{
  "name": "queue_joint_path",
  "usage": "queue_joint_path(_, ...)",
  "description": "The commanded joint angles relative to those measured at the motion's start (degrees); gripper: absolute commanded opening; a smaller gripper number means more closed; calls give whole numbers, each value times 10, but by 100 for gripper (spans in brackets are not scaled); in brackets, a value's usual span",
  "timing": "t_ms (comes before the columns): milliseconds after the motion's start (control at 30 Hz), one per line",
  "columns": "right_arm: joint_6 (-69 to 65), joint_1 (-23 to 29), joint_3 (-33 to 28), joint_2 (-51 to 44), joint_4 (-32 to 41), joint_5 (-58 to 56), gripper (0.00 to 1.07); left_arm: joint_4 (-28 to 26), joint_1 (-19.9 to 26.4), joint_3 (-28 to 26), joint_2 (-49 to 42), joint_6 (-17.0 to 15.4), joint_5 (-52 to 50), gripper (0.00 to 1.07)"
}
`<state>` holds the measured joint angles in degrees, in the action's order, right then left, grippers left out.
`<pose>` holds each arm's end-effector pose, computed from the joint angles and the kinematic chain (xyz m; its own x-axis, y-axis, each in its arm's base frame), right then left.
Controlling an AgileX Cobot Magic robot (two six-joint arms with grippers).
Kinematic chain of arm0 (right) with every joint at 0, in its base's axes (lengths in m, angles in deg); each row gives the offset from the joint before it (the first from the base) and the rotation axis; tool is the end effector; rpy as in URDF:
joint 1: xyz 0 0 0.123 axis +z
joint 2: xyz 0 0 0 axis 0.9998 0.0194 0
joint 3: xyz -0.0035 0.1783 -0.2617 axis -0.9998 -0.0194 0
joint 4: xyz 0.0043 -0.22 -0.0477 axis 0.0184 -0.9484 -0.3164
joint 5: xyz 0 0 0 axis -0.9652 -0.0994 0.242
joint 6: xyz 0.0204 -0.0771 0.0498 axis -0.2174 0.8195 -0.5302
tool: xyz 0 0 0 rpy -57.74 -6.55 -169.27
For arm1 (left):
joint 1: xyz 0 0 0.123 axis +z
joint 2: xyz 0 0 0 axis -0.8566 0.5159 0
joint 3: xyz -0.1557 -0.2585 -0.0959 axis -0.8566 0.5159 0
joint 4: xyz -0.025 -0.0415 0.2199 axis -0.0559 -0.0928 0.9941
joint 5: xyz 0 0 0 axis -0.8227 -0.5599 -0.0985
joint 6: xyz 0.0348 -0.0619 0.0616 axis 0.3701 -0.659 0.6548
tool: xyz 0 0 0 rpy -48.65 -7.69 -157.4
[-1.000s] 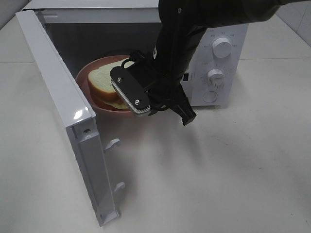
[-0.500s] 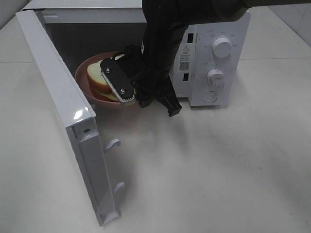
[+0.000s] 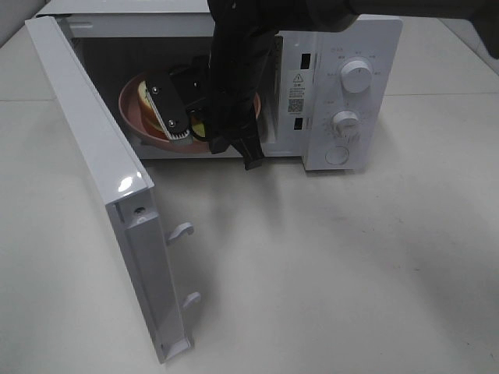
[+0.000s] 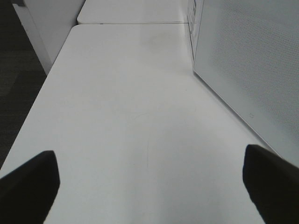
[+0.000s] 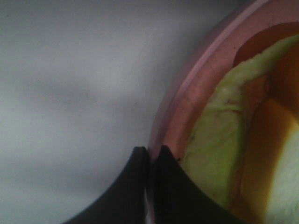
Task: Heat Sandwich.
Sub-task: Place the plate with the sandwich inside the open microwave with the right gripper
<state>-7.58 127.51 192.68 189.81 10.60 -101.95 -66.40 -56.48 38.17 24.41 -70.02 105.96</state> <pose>0.3796 0.2965 0.2286 0.4192 -0.9065 -0.0500 -0.8331 -0.3622 -0.4181 -0.0570 -0.0039 0.2633 -0.4396 0.0126 -0.8981 -0.0160 0.9996 0.0218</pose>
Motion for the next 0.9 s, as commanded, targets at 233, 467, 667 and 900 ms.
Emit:
queue_joint_path(233, -23, 0, 49, 29, -13, -3, 2, 0, 0, 1, -17, -2, -3, 99)
queue_joint_path(467, -54, 0, 89, 56, -19, -3, 2, 0, 0, 1, -17, -2, -3, 99)
queue_joint_path(667, -61, -12, 104, 66, -15, 32, 2, 0, 0, 1, -17, -2, -3, 99)
queue_joint_path(900, -64, -20, 108, 80, -17, 45, 3, 0, 0, 1, -17, -2, -3, 99)
